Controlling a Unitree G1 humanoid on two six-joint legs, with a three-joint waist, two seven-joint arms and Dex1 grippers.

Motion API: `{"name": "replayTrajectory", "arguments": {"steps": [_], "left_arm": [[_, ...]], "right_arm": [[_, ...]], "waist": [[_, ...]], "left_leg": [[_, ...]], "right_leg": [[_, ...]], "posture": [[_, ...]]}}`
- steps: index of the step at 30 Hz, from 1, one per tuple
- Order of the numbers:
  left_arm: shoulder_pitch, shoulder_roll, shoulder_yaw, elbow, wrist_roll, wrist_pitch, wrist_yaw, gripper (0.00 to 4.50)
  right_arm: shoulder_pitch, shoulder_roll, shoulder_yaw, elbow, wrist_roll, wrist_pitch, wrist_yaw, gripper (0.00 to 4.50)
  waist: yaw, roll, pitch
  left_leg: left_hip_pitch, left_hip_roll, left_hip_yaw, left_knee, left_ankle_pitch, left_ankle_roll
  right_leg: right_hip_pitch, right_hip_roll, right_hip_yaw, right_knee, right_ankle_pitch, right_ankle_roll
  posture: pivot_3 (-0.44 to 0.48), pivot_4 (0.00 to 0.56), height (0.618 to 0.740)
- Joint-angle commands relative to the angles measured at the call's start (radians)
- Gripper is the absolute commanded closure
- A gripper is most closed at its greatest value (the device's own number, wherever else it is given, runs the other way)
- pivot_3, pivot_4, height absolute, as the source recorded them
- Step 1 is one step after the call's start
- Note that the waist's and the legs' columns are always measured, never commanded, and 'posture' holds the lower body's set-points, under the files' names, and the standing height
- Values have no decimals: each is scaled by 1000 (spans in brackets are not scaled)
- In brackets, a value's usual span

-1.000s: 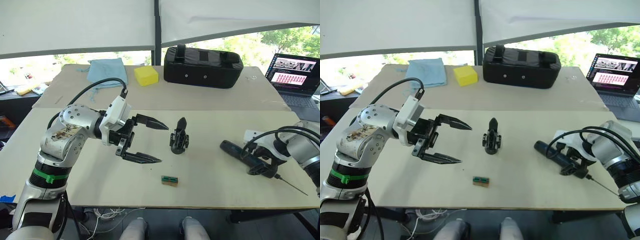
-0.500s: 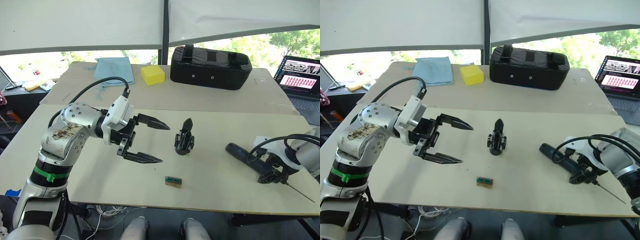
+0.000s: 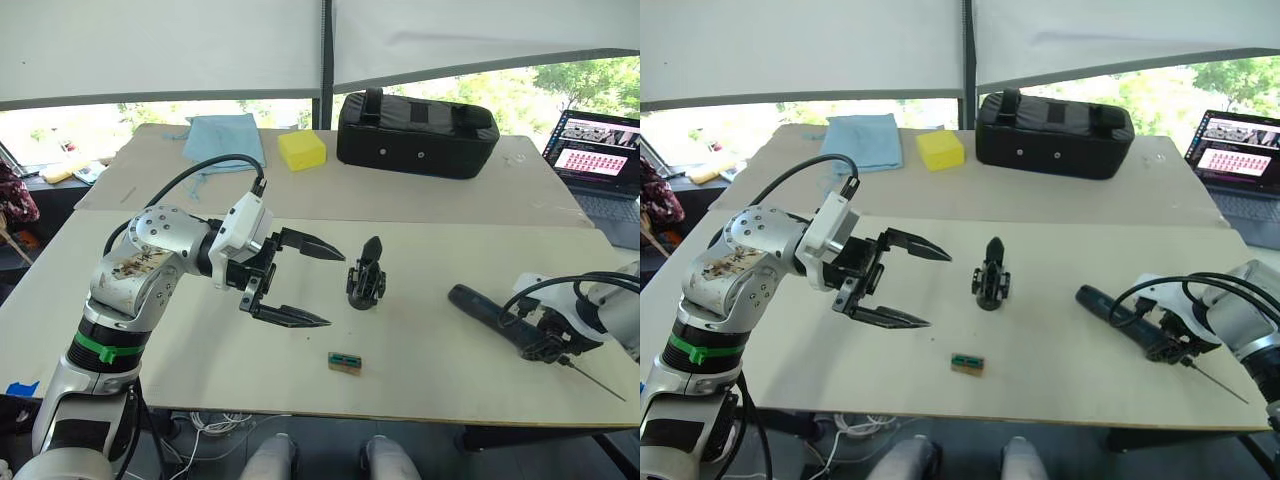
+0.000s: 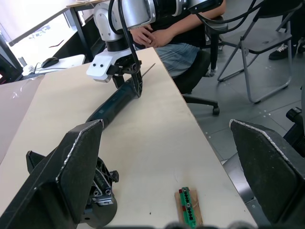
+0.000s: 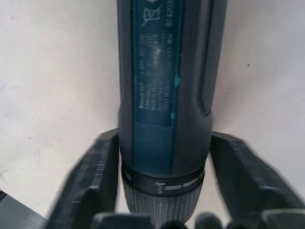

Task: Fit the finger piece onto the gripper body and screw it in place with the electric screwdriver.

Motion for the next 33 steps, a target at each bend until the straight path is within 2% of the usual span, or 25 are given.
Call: {"name": "replayTrajectory", "arguments": {"steps": [1, 2, 4, 5, 9, 13, 15, 19, 22, 27, 33], "left_arm": [[-29, 13, -5, -19, -8, 33, 4, 0], [-29, 16, -7, -20, -10, 44, 6, 0], [-10, 11, -20, -16, 0, 36, 2, 0], [3, 15, -30, -14, 10, 35, 0, 0], [75, 64, -51, -43, 22, 81, 3, 0], [168, 87, -34, -62, 30, 37, 0, 0], [220, 90, -55, -27, 84, -14, 11, 0], [302, 54, -118, 131, 234, -306, -42, 0], [291, -13, -138, 230, 279, -404, -22, 0], [281, -78, -188, 359, 347, -527, -43, 0], [265, -142, -194, 402, 361, -566, -30, 0]], "right_arm": [[12, 7, 9, 7, -2, -89, 0, 2585], [16, 1, 4, -4, 3, -104, 8, 2585], [55, -41, -60, -68, 49, -320, 16, 2585], [71, -40, -114, -108, 97, -357, 21, 2585], [128, 39, -428, -393, 415, -22, 26, 2585], [234, 177, -700, -726, 628, 194, -115, 2585], [254, 251, -762, -860, 732, 310, -204, 2585], [259, 466, -768, -1064, 945, 390, -411, 2585], [286, 597, -706, -1104, 952, 334, -545, 2585], [332, 703, -577, -1080, 854, 137, -647, 2585], [431, 687, -466, -1024, 713, -121, -605, 2585]], "waist": [[-7, -1, 0], [-9, -1, 0], [-10, -1, 0], [-10, 0, 1], [-28, 8, 6], [-17, 10, 6], [-8, 10, 6], [2, 10, 6], [12, 9, 6], [14, 8, 6], [6, 8, 6]], "left_leg": [[0, 0, 0, 0, 0, 0], [0, 0, 0, 0, 0, 0], [0, 0, 0, 0, 0, 0], [0, 0, 0, 0, 0, 0], [-1, 0, 3, -2, 0, 0], [-5, 1, 3, -2, 0, 0], [-5, 1, 3, -2, 0, 0], [-3, 1, 3, -2, 0, 1], [-5, 1, 3, -2, 1, 1], [-5, -2, 4, -2, 1, 2], [-6, -1, 4, -2, 1, 2]], "right_leg": [[0, 0, 0, 0, 0, 0], [0, 0, 0, 0, 0, 0], [0, 0, 0, 0, 0, 0], [0, 0, 0, 0, -1, 1], [-5, 0, 5, 3, 1, -1], [-10, 1, 6, 5, 1, -1], [-9, 1, 5, 4, 1, -2], [-6, 0, 5, 2, 2, -2], [-8, 0, 5, 2, 3, -2], [-8, -1, 6, 0, 4, 0], [-11, 0, 7, 3, 4, 0]], "posture": [[0, 150, 740], [0, 150, 740], [0, 150, 740], [0, 150, 740], [0, 150, 740], [0, 150, 740], [0, 150, 740], [0, 150, 740], [0, 150, 740], [0, 150, 740], [0, 150, 740]]}}
